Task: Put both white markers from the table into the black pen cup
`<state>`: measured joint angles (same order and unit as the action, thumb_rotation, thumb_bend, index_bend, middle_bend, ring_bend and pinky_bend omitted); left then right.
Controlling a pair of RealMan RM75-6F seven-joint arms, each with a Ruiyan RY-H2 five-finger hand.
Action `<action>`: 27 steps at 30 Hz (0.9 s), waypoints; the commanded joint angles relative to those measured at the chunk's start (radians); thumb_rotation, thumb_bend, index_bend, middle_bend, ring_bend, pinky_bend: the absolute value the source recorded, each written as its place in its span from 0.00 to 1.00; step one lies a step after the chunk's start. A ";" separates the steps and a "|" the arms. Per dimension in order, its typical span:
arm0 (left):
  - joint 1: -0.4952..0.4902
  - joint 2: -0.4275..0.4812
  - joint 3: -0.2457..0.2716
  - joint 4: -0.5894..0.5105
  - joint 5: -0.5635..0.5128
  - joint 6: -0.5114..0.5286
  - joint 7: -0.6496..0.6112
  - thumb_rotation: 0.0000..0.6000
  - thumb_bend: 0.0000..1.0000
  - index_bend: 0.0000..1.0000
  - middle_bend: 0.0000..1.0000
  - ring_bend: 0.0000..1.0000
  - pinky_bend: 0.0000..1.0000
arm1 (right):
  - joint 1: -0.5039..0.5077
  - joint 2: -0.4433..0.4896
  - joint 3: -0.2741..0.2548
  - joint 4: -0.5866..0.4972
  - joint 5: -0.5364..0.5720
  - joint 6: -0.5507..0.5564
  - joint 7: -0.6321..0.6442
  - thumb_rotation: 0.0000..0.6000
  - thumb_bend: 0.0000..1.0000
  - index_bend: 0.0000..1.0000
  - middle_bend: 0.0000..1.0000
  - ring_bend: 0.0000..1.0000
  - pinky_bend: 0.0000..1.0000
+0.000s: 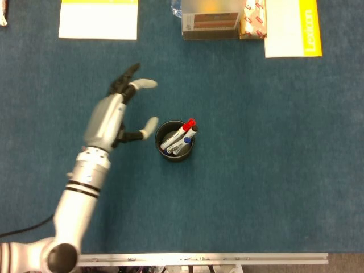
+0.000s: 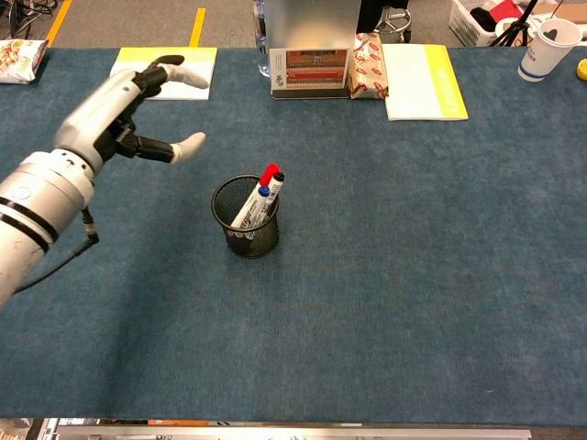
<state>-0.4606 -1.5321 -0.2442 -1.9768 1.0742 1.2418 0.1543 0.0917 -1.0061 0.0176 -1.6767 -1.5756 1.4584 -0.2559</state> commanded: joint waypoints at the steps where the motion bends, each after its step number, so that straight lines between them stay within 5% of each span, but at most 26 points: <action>1: 0.039 0.136 0.062 -0.025 0.098 0.018 0.030 1.00 0.33 0.25 0.05 0.00 0.00 | -0.001 0.001 0.000 -0.001 0.000 0.001 -0.001 1.00 0.87 0.57 0.39 0.26 0.16; 7: 0.096 0.318 0.180 0.049 0.284 0.040 0.063 1.00 0.33 0.26 0.07 0.00 0.00 | 0.000 -0.002 -0.001 0.002 0.002 -0.004 -0.009 1.00 0.87 0.57 0.39 0.26 0.16; 11: 0.131 0.410 0.264 0.143 0.414 0.079 0.219 1.00 0.33 0.27 0.07 0.00 0.00 | 0.000 -0.006 -0.002 0.005 0.002 -0.006 -0.020 1.00 0.87 0.57 0.39 0.26 0.16; 14: 0.178 0.417 0.303 0.214 0.491 0.155 0.329 1.00 0.33 0.27 0.07 0.00 0.00 | -0.001 -0.013 -0.003 0.011 0.002 -0.007 -0.034 1.00 0.87 0.57 0.39 0.26 0.16; 20: 0.279 0.409 0.365 0.321 0.628 0.304 0.353 1.00 0.33 0.27 0.09 0.00 0.06 | -0.001 -0.025 -0.006 0.022 0.008 -0.015 -0.062 1.00 0.87 0.57 0.39 0.26 0.16; 27: 0.316 0.403 0.364 0.318 0.669 0.364 0.255 1.00 0.33 0.29 0.12 0.00 0.08 | 0.001 -0.029 -0.006 0.024 0.013 -0.022 -0.068 1.00 0.87 0.57 0.39 0.26 0.16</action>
<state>-0.1488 -1.1319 0.1135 -1.6570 1.7327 1.5980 0.4763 0.0925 -1.0351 0.0119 -1.6531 -1.5620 1.4363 -0.3239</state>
